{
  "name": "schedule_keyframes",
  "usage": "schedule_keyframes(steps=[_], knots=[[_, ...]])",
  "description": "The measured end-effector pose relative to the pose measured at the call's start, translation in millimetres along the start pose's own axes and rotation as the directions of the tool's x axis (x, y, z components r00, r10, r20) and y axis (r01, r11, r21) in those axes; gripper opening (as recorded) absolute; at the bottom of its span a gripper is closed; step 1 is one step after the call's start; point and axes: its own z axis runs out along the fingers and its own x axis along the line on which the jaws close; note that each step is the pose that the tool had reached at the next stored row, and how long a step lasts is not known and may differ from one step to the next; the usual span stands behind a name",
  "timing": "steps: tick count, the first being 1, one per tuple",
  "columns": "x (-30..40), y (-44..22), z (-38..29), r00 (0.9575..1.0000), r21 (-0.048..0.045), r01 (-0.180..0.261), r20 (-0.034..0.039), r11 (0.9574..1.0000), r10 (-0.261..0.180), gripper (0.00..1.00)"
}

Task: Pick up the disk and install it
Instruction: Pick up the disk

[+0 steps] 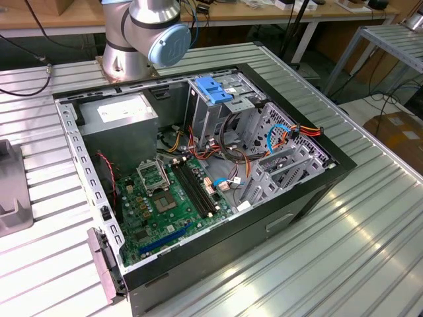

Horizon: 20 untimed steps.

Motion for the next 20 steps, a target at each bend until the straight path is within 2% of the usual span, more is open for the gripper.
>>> schedule_keyframes(steps=[3, 20], knots=[[-0.2, 0.2, -2.9, 1.0, -0.0004, 0.0, -0.0001, 1.0, 0.0, 0.37], [-2.3, 0.6, -10.3, 1.0, -0.0006, 0.0, -0.0002, 1.0, 0.0, 0.37]])
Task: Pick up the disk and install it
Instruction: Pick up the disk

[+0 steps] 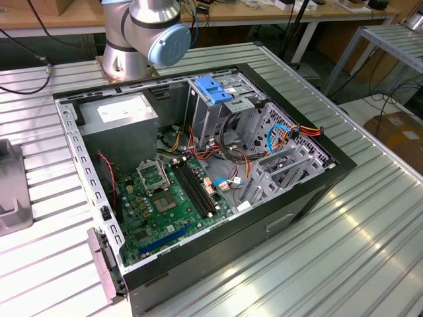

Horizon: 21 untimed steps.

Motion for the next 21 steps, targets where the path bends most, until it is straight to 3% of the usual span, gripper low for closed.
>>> schedule_keyframes(steps=[21], knots=[[-1.7, 1.2, -23.3, 1.0, 0.0001, 0.0, 0.0, 1.0, 0.0, 0.37]])
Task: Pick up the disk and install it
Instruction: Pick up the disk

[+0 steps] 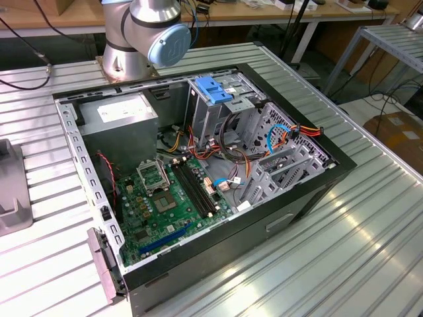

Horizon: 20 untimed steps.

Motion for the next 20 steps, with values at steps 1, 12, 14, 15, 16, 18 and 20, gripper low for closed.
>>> schedule_keyframes(steps=[1, 12, 14, 15, 16, 18, 20], knots=[[-0.1, 0.0, -0.6, 1.0, 0.0, 0.0, 0.0001, 1.0, 0.0, 0.37], [-0.7, 0.5, -10.7, 1.0, -0.0001, 0.0, 0.0, 1.0, 0.0, 0.37], [-0.8, 0.6, -12.3, 1.0, 0.0, 0.0, 0.0, 1.0, 0.0, 0.37], [-0.9, 0.6, -12.8, 1.0, 0.0001, 0.0, 0.0001, 1.0, 0.0, 0.37], [-0.9, 0.6, -13.4, 1.0, 0.0001, 0.0, 0.0, 1.0, 0.0, 0.37], [-1.0, 0.7, -14.3, 1.0, 0.0001, 0.0, 0.0, 1.0, 0.0, 0.37], [-1.0, 0.7, -15.0, 1.0, 0.0001, 0.0, 0.0, 1.0, 0.0, 0.37]])
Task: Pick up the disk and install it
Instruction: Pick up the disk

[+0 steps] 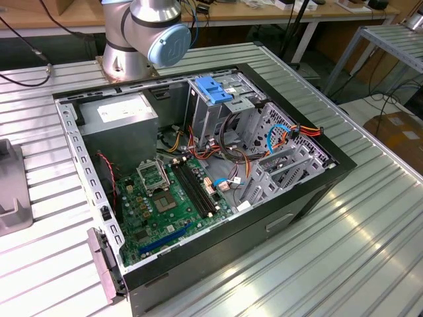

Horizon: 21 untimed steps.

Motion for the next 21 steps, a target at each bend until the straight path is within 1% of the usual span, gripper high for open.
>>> schedule_keyframes(steps=[2, 6, 21], knots=[[0.0, 0.0, -0.6, 1.0, 0.0, 0.0, 0.0, 1.0, 0.0, 0.37], [-0.3, 0.2, -4.5, 1.0, 0.0001, 0.0, 0.0, 1.0, 0.0, 0.37], [-0.6, 0.4, -8.2, 1.0, -0.0001, 0.0, 0.0, 1.0, 0.0, 0.37]])
